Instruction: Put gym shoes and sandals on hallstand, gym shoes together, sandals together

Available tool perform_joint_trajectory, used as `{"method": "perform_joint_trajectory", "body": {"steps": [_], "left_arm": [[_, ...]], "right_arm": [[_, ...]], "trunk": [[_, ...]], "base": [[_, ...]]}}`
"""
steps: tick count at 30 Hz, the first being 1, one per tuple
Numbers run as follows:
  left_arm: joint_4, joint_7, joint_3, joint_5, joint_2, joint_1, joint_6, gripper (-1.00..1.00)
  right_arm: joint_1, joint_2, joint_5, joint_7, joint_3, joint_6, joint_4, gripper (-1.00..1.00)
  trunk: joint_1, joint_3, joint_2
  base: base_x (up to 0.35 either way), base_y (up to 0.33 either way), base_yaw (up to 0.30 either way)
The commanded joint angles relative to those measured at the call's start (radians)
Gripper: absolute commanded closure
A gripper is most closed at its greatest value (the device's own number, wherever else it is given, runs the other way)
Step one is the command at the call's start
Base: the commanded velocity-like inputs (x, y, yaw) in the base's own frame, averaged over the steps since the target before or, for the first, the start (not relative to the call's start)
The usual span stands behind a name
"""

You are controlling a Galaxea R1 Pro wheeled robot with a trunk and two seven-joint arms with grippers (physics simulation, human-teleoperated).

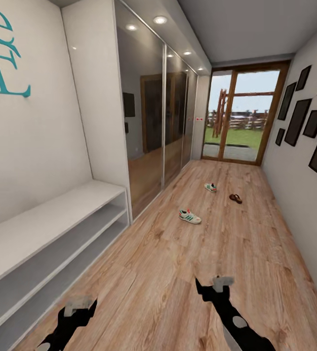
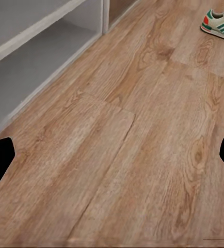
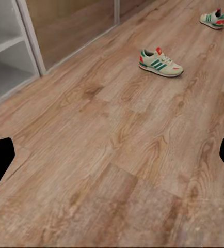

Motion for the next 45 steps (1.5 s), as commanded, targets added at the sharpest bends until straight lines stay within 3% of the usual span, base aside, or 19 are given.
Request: {"method": "perform_joint_trajectory", "body": {"steps": [1,3,6,10,12,14,34,45], "left_arm": [[0.012,-0.008,0.006,-0.002,-0.001,0.003,-0.013,-1.00],[0.036,-0.008,0.006,-0.001,-0.001,0.008,-0.036,-1.00],[0.144,-0.007,0.009,0.002,0.001,0.020,-0.146,-1.00],[0.210,-0.007,0.010,0.003,0.001,0.022,-0.213,-1.00],[0.264,-0.007,0.011,0.003,0.002,0.023,-0.272,-1.00],[0.278,-0.007,0.011,0.003,0.003,0.023,-0.284,-1.00],[0.303,-0.010,0.008,-0.001,0.005,0.049,-0.309,-1.00],[0.308,-0.010,0.006,-0.002,0.006,0.051,-0.310,-1.00]], "right_arm": [[-0.001,-0.001,-0.010,0.003,0.006,-0.025,0.048,-1.00],[-0.001,-0.001,-0.010,0.003,0.006,-0.061,0.098,-1.00],[0.001,-0.019,-0.011,0.001,0.007,-0.197,0.263,-1.00],[0.008,-0.029,-0.013,0.000,0.006,-0.287,0.339,-1.00],[0.043,-0.034,-0.016,-0.001,0.005,-0.367,0.379,-1.00],[0.061,-0.035,-0.017,-0.001,0.005,-0.387,0.386,-1.00],[0.106,-0.042,-0.019,-0.014,0.002,-0.432,0.398,-1.00],[0.146,-0.039,-0.021,-0.220,0.002,-0.432,0.398,-1.00]], "trunk": [[0.000,-0.001,-0.001],[0.000,-0.001,-0.001],[0.000,-0.001,-0.001],[0.000,-0.001,-0.001],[0.000,-0.001,-0.001],[0.000,-0.001,-0.001],[0.000,-0.001,-0.001],[0.000,-0.001,-0.001]], "base": [[0.006,0.000,0.000],[0.005,0.000,0.000],[0.001,0.000,0.000],[0.000,0.000,0.000],[0.000,0.000,0.000],[0.000,0.000,0.000],[0.000,0.000,0.000],[0.000,0.000,0.000]]}}
